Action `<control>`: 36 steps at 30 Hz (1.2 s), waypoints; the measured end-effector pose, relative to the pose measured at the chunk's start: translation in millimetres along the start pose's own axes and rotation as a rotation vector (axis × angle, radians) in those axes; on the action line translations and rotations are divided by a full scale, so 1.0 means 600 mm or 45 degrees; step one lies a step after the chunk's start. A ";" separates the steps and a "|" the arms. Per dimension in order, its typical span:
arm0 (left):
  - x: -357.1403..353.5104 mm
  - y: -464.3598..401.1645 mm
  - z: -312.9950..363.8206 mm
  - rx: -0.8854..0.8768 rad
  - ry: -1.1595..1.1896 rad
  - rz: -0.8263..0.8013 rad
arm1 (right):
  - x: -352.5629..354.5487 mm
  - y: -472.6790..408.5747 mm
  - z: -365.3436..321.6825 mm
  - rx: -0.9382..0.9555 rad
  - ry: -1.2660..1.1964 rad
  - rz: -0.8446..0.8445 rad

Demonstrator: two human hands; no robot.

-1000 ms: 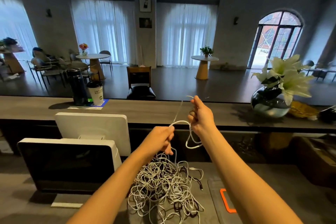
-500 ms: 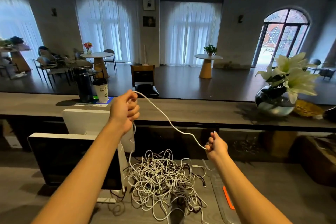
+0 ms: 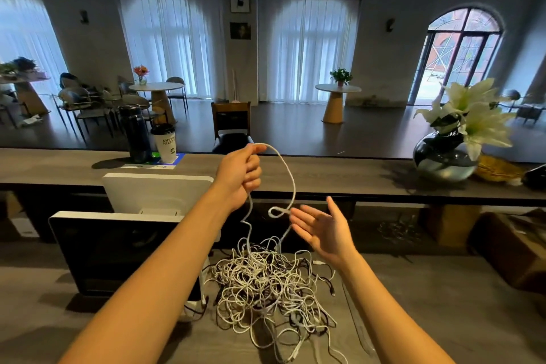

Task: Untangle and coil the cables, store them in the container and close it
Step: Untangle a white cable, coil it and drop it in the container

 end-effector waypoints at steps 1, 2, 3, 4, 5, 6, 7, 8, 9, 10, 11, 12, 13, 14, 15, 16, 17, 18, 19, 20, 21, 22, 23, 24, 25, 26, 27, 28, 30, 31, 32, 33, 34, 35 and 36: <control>-0.013 -0.002 -0.009 0.041 0.070 -0.018 | -0.027 0.003 0.003 0.020 0.096 -0.062; -0.025 -0.003 -0.018 0.080 0.151 -0.039 | -0.053 0.007 0.007 0.047 0.201 -0.112; -0.036 -0.004 -0.024 0.113 0.229 -0.055 | -0.076 0.008 0.014 0.079 0.312 -0.150; -0.044 -0.005 -0.028 0.134 0.291 -0.066 | -0.098 0.011 0.023 0.107 0.414 -0.190; -0.050 -0.007 -0.030 0.143 0.333 -0.072 | -0.117 0.013 0.034 0.128 0.502 -0.221; -0.052 -0.008 -0.029 0.141 0.360 -0.072 | -0.129 0.016 0.045 0.145 0.563 -0.232; -0.050 -0.009 -0.029 0.138 0.378 -0.061 | -0.135 0.018 0.056 0.159 0.595 -0.222; -0.047 -0.011 -0.029 0.139 0.399 -0.047 | -0.138 0.021 0.064 0.175 0.590 -0.208; -0.043 -0.013 -0.030 0.144 0.423 -0.032 | -0.141 0.023 0.071 0.194 0.559 -0.199; -0.040 -0.013 -0.032 0.151 0.445 -0.026 | -0.142 0.025 0.075 0.214 0.515 -0.199; -0.036 -0.013 -0.034 0.159 0.446 -0.021 | -0.143 0.025 0.078 0.233 0.471 -0.195; -0.032 -0.012 -0.037 0.165 0.422 -0.020 | -0.143 0.025 0.079 0.252 0.426 -0.186; -0.026 -0.010 -0.041 0.168 0.371 -0.010 | -0.143 0.025 0.079 0.259 0.389 -0.174; -0.021 -0.007 -0.043 0.162 0.313 0.002 | -0.145 0.027 0.079 0.258 0.367 -0.167; -0.016 -0.004 -0.044 0.146 0.261 0.018 | -0.148 0.030 0.079 0.264 0.399 -0.165; -0.013 -0.002 -0.041 0.120 0.236 0.027 | -0.151 0.034 0.080 0.283 0.488 -0.176; -0.008 -0.001 -0.037 0.095 0.242 0.040 | -0.154 0.038 0.083 0.303 0.593 -0.197; -0.002 -0.002 -0.032 0.075 0.283 0.055 | -0.152 0.042 0.090 0.310 0.666 -0.211; 0.007 -0.006 -0.026 0.058 0.339 0.082 | -0.146 0.043 0.097 0.303 0.705 -0.208; 0.019 -0.009 -0.018 0.038 0.388 0.113 | -0.138 0.044 0.102 0.289 0.709 -0.195; 0.033 -0.012 -0.011 0.016 0.407 0.155 | -0.131 0.046 0.105 0.280 0.684 -0.171; 0.046 -0.014 -0.006 -0.010 0.384 0.190 | -0.123 0.049 0.103 0.279 0.633 -0.140; 0.059 -0.015 -0.004 -0.034 0.303 0.225 | -0.118 0.051 0.097 0.292 0.567 -0.109; 0.065 -0.011 -0.004 -0.050 0.182 0.238 | -0.115 0.052 0.088 0.313 0.490 -0.088; 0.069 -0.009 -0.010 -0.059 0.048 0.229 | -0.119 0.055 0.078 0.336 0.399 -0.089; 0.066 -0.004 -0.019 -0.055 -0.071 0.194 | -0.126 0.055 0.067 0.351 0.310 -0.100; 0.061 0.002 -0.034 -0.032 -0.164 0.153 | -0.135 0.054 0.054 0.359 0.234 -0.119; 0.055 0.009 -0.053 0.011 -0.220 0.111 | -0.146 0.053 0.040 0.362 0.173 -0.142; 0.038 0.026 -0.092 0.094 -0.275 -0.009 | -0.169 0.049 0.004 0.384 0.081 -0.180; 0.028 0.035 -0.111 0.124 -0.317 -0.089 | -0.177 0.047 -0.014 0.398 0.047 -0.186; 0.017 0.048 -0.128 0.153 -0.361 -0.172 | -0.184 0.044 -0.031 0.404 0.006 -0.183; 0.011 0.058 -0.148 0.179 -0.410 -0.238 | -0.190 0.041 -0.047 0.405 -0.043 -0.178; 0.003 0.068 -0.164 0.209 -0.425 -0.309 | -0.194 0.037 -0.062 0.410 -0.091 -0.173; -0.001 0.075 -0.180 0.226 -0.465 -0.385 | -0.195 0.034 -0.076 0.420 -0.129 -0.163; -0.007 0.082 -0.190 0.224 -0.530 -0.463 | -0.193 0.030 -0.089 0.432 -0.161 -0.152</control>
Point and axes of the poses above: each hand's wrist, its own y-axis away from the middle knuckle, its own x-axis out of the back of the hand, z = x × y, the point moved 10 cm from there along -y, towards the middle knuckle, and after that the axes turned 2 degrees about -x, right-handed, at the moved point
